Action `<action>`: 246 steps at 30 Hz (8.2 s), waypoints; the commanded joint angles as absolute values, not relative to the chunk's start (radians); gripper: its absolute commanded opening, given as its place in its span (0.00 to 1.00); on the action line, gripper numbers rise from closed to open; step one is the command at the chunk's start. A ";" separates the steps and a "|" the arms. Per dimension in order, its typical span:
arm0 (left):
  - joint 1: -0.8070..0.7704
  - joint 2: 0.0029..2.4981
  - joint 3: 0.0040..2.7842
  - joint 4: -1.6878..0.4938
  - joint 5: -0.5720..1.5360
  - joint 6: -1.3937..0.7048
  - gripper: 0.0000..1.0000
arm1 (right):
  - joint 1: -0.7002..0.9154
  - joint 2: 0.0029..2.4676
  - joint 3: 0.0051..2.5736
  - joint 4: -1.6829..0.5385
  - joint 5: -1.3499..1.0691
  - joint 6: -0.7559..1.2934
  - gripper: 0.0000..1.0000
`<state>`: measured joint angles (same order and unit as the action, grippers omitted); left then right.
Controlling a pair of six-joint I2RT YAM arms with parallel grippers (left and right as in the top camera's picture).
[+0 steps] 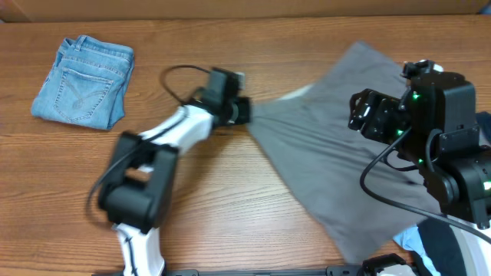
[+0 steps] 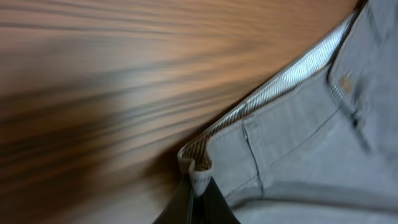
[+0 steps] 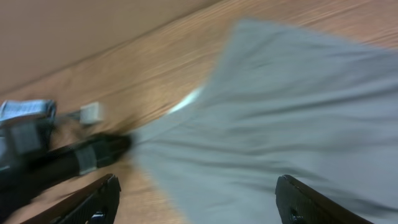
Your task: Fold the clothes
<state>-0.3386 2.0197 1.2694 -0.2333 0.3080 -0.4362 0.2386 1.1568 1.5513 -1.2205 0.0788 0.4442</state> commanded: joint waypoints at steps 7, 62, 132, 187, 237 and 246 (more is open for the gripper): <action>0.062 1.527 1.280 -0.681 -0.052 -0.332 0.13 | 0.112 1.171 1.565 -1.229 0.115 0.492 0.83; 0.019 1.427 1.280 -0.834 0.303 -0.193 0.60 | -0.277 2.069 1.732 -0.557 -0.587 0.445 0.56; 0.019 2.010 1.278 -0.831 0.146 -0.023 0.29 | -0.175 1.728 1.743 -1.251 -0.525 0.181 0.60; 0.040 1.701 1.325 -0.955 0.295 -0.025 0.58 | 0.039 1.810 1.033 -0.527 -0.316 0.419 0.24; 0.014 1.903 1.314 -0.968 0.175 0.088 0.04 | -0.085 1.800 1.394 -1.087 -0.286 0.332 0.66; 0.086 1.849 1.321 -1.013 0.021 -0.060 0.04 | -0.085 1.800 1.393 -1.090 -0.280 0.333 0.67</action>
<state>0.0685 1.8847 1.2987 -1.0031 0.1287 0.0380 -0.0853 1.8084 1.3983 -1.0912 -0.2813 0.3393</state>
